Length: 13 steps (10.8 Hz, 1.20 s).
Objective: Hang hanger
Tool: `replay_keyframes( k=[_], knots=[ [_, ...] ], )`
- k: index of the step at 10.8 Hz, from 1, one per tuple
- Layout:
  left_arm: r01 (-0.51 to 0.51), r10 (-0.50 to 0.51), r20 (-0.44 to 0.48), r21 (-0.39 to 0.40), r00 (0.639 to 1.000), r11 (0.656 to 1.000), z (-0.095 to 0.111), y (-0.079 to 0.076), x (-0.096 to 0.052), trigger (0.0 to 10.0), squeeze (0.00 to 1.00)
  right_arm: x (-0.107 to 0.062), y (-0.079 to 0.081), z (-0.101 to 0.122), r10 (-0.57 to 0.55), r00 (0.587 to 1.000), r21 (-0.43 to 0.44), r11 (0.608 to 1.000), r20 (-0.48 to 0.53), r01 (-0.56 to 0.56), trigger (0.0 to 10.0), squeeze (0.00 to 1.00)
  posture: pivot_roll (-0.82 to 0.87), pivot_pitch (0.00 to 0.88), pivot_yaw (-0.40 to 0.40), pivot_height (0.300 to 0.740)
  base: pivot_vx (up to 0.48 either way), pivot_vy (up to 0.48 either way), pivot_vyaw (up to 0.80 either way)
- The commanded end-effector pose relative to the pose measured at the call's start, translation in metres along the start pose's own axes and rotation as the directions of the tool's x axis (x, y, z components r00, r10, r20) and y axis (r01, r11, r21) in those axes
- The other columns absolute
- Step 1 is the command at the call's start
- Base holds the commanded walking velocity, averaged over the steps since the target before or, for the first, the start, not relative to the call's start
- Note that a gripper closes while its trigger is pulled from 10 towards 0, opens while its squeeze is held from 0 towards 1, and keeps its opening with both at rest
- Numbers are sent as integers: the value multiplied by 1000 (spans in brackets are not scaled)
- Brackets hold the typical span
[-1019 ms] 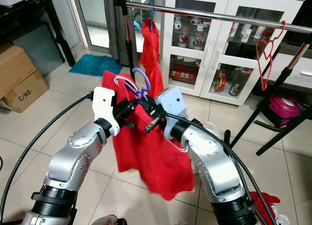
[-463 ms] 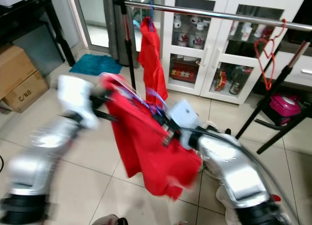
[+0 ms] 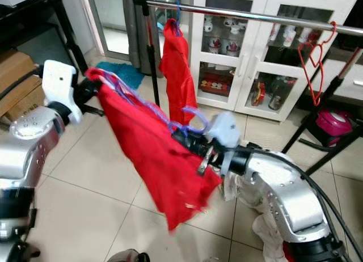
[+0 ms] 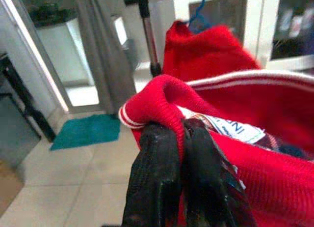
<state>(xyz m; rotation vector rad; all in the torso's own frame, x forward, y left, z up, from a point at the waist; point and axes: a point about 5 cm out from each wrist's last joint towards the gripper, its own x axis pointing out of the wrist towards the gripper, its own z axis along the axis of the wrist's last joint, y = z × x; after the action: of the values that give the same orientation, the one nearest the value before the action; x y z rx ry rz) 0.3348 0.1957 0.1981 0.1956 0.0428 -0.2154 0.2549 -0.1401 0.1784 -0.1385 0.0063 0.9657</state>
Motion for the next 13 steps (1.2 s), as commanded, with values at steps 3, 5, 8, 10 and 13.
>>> replay_keyframes(
  k=[3,5,8,10,13],
  knots=[
    [300,-300,1,9,954,954,-14,-53,-16,0,0,-2,-42,7,-513,854,285,834,89,472,0,0,-34,52,97,740,0,0,0],
    [651,-650,73,3,757,759,-14,-132,-48,0,0,-5,-54,-7,-757,651,405,614,58,678,0,0,-10,59,75,740,0,0,0],
    [526,-524,48,-66,850,848,-27,-114,-64,0,0,-18,-54,-30,-781,617,315,565,-91,762,10000,0,-21,79,86,740,0,0,0],
    [188,-191,2,-185,982,965,-49,-75,-80,10000,0,-33,-34,-43,-776,597,172,572,-203,802,10000,0,-52,99,87,740,0,0,-400],
    [24,-38,-54,-251,998,968,-60,-68,-79,10000,0,-38,-22,-39,-759,619,116,609,-203,785,10000,0,-49,105,59,740,0,0,-800]
  ],
)
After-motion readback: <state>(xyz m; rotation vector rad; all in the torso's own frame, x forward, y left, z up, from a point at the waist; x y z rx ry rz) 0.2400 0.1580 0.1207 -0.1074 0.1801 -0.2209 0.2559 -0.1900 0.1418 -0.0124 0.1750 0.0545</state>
